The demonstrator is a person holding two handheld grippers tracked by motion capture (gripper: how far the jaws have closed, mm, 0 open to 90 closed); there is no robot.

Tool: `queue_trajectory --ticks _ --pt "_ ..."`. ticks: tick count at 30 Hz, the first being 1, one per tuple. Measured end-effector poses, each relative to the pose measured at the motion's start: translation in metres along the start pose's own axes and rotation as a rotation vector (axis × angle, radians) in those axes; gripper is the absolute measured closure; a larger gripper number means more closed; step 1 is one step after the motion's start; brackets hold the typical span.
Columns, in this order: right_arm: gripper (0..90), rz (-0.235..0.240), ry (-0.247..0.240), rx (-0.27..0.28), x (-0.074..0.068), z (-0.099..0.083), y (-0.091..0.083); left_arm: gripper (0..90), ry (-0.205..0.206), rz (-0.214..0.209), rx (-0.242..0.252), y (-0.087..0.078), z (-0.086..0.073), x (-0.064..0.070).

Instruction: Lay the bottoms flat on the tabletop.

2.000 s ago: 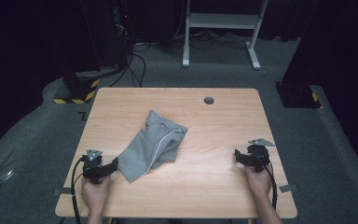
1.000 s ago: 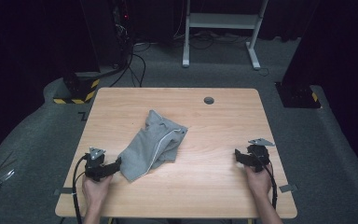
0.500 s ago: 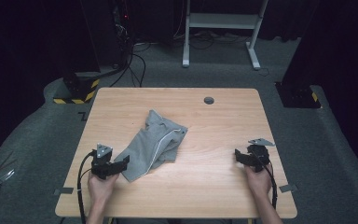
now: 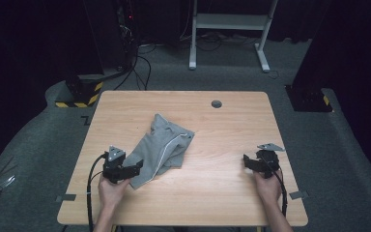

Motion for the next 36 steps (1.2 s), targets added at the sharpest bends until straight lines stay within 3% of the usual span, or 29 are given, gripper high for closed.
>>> queue_trajectory --ticks 6,16,24,28,29,33,34,36 --pt "23.7 0.001 0.000 -0.001 0.000 0.000 0.000 19.7 -0.006 -0.049 0.013 0.005 0.008 0.012" --pt "23.7 0.001 -0.001 0.000 0.000 0.000 0.000 15.8 0.031 -0.089 0.006 0.015 0.020 0.029" --pt "23.7 -0.001 0.000 0.000 0.000 0.000 0.000 14.4 0.037 -0.118 0.010 0.026 0.034 0.044" --pt "23.7 0.000 -0.001 0.000 0.000 0.000 0.000 13.6 0.043 -0.119 -0.011 0.034 0.039 0.049" --pt "23.7 -0.001 0.000 0.000 0.000 0.000 0.000 13.3 0.060 -0.110 -0.024 0.040 0.041 0.052" --pt "23.7 -0.001 -0.001 0.001 0.000 0.000 0.000 12.7 0.055 -0.113 -0.054 0.051 0.038 0.053" --pt "23.7 -0.001 -0.001 0.001 0.000 0.000 0.000 10.8 0.052 -0.100 -0.104 0.059 0.032 0.051" --pt "23.7 -0.001 -0.001 0.001 0.000 0.000 0.000 8.3 0.069 -0.085 -0.143 0.067 0.026 0.052"
Point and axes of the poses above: each handheld gripper's, and its own axes: y roughly forward along the jaws, z roughly out of its top, x roughly to its right, the point moved 7 cm from there along y, roughly forward along the jaws, and after that the axes turned 3 degrees about y, right-handed, at the moved point
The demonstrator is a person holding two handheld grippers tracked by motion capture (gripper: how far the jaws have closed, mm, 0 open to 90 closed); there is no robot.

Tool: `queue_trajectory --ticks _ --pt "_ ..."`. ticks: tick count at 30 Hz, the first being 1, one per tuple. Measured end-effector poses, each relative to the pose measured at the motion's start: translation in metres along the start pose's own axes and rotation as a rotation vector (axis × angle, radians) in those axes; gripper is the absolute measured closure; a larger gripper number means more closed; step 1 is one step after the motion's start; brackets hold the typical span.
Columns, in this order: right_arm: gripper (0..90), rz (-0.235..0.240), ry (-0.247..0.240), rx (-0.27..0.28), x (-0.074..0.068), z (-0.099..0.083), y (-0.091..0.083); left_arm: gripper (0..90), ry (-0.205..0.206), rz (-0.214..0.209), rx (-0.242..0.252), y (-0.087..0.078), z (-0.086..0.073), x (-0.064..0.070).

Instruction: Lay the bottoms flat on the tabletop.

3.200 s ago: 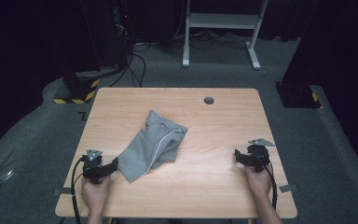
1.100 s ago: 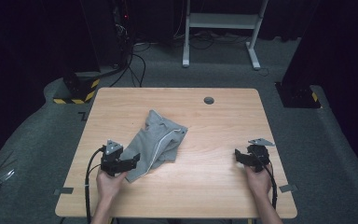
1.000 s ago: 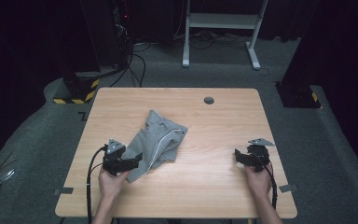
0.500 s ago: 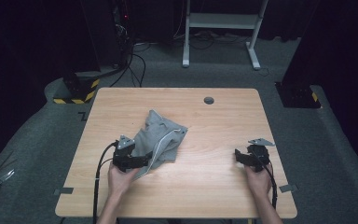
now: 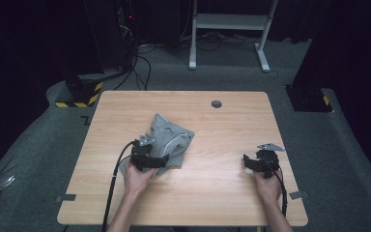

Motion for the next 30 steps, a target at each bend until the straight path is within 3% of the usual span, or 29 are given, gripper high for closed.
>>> queue_trajectory --ticks 5,9,14,16,19,22,25,30 --pt "23.7 0.000 0.001 0.000 0.000 0.000 0.000 9.7 0.037 0.044 -0.057 0.012 -0.009 0.000" --pt "23.8 0.000 0.001 0.000 0.000 0.000 0.000 13.0 0.047 0.052 -0.064 0.016 -0.011 -0.002" --pt "23.8 0.000 0.000 -0.001 0.000 0.000 0.000 26.0 0.080 0.084 -0.065 0.016 -0.012 -0.001" --pt "23.8 0.001 -0.002 0.000 0.000 0.000 0.000 33.3 0.094 0.078 -0.062 0.015 -0.011 0.000" --pt "23.8 0.001 -0.002 0.000 0.000 0.000 0.000 53.9 0.118 0.072 -0.050 0.015 -0.008 0.004" --pt "23.8 0.001 -0.002 -0.001 0.000 0.000 0.000 67.4 0.139 0.066 -0.056 0.015 -0.006 0.008" --pt "23.7 0.001 0.000 -0.001 0.000 0.000 0.000 72.9 0.118 0.030 -0.037 0.013 -0.004 0.012" --pt "23.8 0.001 -0.002 -0.001 0.000 0.000 0.000 75.0 0.133 -0.015 0.017 0.009 0.003 0.026"
Point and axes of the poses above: each handheld gripper's, and its own axes: y roughly forward along the jaws, z roughly out of its top, x roughly to its right, the point moved 7 cm from there along y, roughly forward along the jaws, and after that the axes turned 3 degrees about y, right-handed, at the moved point
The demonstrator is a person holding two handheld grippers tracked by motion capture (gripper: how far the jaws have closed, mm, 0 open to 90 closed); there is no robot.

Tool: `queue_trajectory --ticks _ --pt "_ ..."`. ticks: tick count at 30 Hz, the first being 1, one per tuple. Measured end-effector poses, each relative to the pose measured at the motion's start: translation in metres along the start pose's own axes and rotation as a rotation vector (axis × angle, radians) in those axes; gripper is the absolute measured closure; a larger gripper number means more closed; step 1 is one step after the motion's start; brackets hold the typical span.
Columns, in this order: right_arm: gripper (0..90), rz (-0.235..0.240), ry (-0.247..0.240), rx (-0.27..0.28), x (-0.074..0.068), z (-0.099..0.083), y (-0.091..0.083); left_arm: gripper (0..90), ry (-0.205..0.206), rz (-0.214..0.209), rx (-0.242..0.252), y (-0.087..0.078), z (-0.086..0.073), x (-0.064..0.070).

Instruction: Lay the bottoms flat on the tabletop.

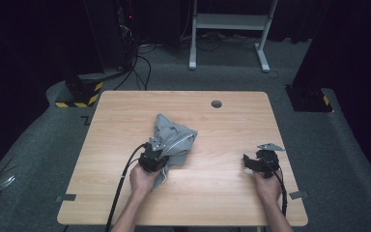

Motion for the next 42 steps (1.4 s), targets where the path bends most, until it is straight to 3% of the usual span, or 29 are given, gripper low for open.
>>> queue_trajectory --ticks 7,12,16,20,23,27,30,39,42 --pt "23.7 0.000 0.000 0.000 0.000 0.000 0.000 75.7 0.017 -0.071 0.058 -0.003 0.015 0.021" --pt "23.8 0.000 0.000 0.000 0.000 0.000 0.000 76.0 0.070 -0.097 0.075 -0.005 0.027 0.038" --pt "23.7 0.000 0.000 0.000 0.000 0.000 0.000 76.2 0.093 -0.144 0.106 -0.003 0.036 0.057" --pt "23.8 0.000 -0.001 0.000 0.000 0.000 0.000 76.0 0.140 -0.177 0.077 0.009 0.036 0.073" --pt "23.8 0.000 -0.001 0.000 0.000 0.000 0.000 72.1 0.140 -0.180 0.061 0.015 0.034 0.075" --pt "23.7 0.000 -0.001 0.000 0.000 0.000 0.000 52.1 0.148 -0.143 0.073 0.007 0.037 0.076" --pt "23.7 0.000 0.000 -0.001 0.000 0.000 0.000 42.2 0.149 -0.128 0.103 -0.003 0.043 0.076" --pt "23.8 0.000 0.001 -0.001 0.000 0.000 0.000 38.0 0.190 -0.133 0.128 -0.013 0.059 0.088" --pt "23.8 0.000 0.001 -0.001 0.000 0.000 0.000 43.1 0.198 -0.143 0.116 -0.006 0.061 0.094"
Point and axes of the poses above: each handheld gripper's, and its own axes: y roughly forward along the jaws, z roughly out of its top, x roughly to its right, the point moved 7 cm from there along y, roughly forward along the jaws, and after that the axes turned 3 degrees about y, right-handed, at the moved point
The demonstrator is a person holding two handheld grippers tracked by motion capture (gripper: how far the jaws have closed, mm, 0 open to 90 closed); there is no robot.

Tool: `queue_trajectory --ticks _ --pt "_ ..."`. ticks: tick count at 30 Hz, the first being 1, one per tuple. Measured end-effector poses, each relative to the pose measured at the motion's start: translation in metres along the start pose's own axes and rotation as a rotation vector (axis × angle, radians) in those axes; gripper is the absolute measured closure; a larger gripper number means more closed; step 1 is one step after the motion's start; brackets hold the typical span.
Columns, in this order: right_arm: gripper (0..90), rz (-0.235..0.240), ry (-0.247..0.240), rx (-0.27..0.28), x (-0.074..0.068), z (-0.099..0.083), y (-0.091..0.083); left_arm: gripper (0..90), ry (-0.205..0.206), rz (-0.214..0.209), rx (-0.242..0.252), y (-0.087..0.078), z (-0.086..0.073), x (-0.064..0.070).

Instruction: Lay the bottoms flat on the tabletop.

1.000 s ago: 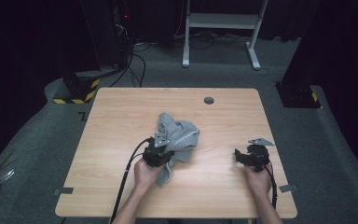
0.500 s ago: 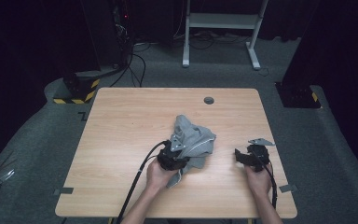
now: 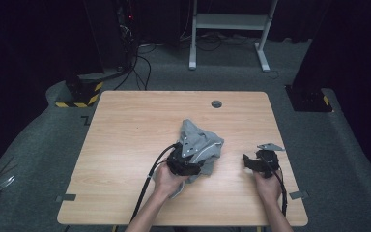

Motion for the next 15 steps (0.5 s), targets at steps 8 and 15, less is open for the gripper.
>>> queue_trajectory --ticks 8,15 --pt "23.8 0.000 0.000 0.000 0.000 0.000 0.000 82.2 -0.033 0.000 0.035 -0.010 0.003 -0.012" --pt "23.8 0.000 -0.002 0.001 0.000 0.000 0.000 83.4 -0.138 0.056 0.098 -0.031 0.004 -0.040"
Point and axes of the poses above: each handheld gripper's, and its own axes: y roughly forward along the jaws, z roughly out of its top, x roughly to its right, the point moved 7 cm from there along y, roughly forward along the jaws, and after that the axes turned 3 degrees about y, right-handed, at the moved point
